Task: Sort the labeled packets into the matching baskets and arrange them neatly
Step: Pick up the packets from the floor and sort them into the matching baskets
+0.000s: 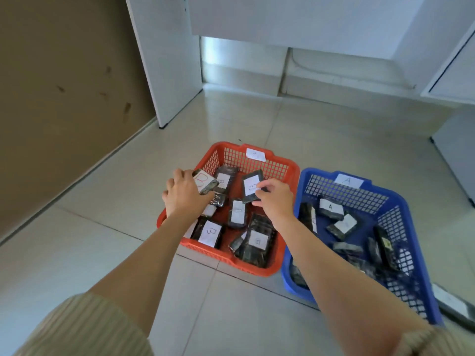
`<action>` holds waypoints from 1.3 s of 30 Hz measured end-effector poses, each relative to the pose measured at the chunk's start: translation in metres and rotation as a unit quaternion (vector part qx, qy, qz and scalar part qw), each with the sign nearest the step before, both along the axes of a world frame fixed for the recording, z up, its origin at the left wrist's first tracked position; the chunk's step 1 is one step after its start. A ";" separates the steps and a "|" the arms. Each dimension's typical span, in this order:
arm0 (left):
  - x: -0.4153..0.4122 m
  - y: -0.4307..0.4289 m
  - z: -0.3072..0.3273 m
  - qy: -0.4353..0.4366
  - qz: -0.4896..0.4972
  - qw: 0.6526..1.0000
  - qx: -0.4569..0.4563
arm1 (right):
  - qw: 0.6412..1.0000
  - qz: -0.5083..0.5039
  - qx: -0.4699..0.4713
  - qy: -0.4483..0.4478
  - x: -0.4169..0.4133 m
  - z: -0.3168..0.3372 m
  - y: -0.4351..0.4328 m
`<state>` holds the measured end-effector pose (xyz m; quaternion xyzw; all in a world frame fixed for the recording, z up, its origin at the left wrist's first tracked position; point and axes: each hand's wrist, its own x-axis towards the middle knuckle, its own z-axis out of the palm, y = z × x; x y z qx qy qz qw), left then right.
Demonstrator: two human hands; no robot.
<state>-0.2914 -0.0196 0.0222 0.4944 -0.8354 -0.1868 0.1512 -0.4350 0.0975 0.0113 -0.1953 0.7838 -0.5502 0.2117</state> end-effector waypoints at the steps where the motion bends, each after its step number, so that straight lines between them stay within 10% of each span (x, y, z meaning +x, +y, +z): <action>1: 0.000 -0.006 -0.009 0.033 0.001 0.999 0.010 | 1.000 0.007 -0.012 -0.007 0.000 -0.004 -0.013; 13: 0.013 -0.034 -0.052 0.151 -0.033 0.988 -0.025 | 0.966 0.074 0.209 0.133 0.004 -0.058 -0.117; 18: 0.004 -0.038 -0.042 0.083 -0.071 0.993 -0.040 | 0.993 0.089 0.002 -0.076 0.011 -0.023 -0.082; 27: -0.004 -0.057 -0.034 -0.013 -0.195 0.980 -0.024 | 0.979 0.183 0.083 -0.043 0.019 -0.011 -0.067; 39: -0.004 -0.064 -0.060 0.021 -0.131 0.990 0.055 | 0.985 -0.119 0.122 0.006 -0.003 -0.046 -0.063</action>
